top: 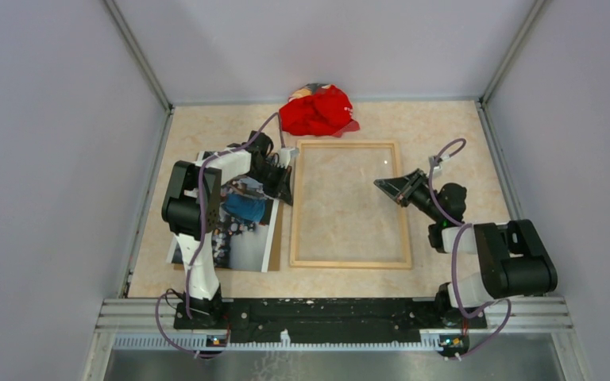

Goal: Put the photo into the frame
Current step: Place the photo frame item in the photo frame.

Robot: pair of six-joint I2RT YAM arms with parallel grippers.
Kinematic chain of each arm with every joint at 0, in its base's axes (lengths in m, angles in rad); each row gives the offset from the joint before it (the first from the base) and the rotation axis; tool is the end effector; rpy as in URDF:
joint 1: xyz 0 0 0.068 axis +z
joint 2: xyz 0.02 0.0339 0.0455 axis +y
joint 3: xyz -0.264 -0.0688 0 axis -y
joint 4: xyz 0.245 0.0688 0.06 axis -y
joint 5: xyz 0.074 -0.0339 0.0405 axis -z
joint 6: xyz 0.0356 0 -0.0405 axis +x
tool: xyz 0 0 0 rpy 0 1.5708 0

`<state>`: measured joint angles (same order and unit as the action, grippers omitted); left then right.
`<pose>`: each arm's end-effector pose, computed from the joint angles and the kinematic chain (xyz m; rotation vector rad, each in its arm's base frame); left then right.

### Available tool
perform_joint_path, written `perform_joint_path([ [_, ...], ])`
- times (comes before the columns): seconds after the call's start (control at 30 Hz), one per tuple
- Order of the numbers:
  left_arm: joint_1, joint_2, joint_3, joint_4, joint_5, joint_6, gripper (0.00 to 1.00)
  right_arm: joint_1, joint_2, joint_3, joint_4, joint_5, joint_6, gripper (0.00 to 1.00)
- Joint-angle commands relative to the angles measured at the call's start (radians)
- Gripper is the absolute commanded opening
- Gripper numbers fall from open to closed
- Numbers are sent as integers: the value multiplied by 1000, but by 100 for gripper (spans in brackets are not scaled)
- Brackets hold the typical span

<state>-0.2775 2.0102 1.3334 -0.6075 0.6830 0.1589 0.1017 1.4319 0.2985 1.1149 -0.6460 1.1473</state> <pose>0.3685 -0.1283 0.1483 0.7286 2.6384 -0.9932 0.2406 0.0461 0.1765 0.3663 1.7588 1.4431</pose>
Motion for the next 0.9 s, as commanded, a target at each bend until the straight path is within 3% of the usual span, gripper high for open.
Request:
perform_joint_path([
  [0.0, -8, -25, 30, 5, 18, 10, 0, 12, 31, -16, 212, -21, 120, 0],
  [0.27, -8, -24, 29, 5, 17, 11, 0, 54, 98, -15, 379, 5, 243, 0],
  [0.87, -9, -30, 25, 8, 16, 12, 0, 112, 36, -54, 299, 133, 287, 0],
])
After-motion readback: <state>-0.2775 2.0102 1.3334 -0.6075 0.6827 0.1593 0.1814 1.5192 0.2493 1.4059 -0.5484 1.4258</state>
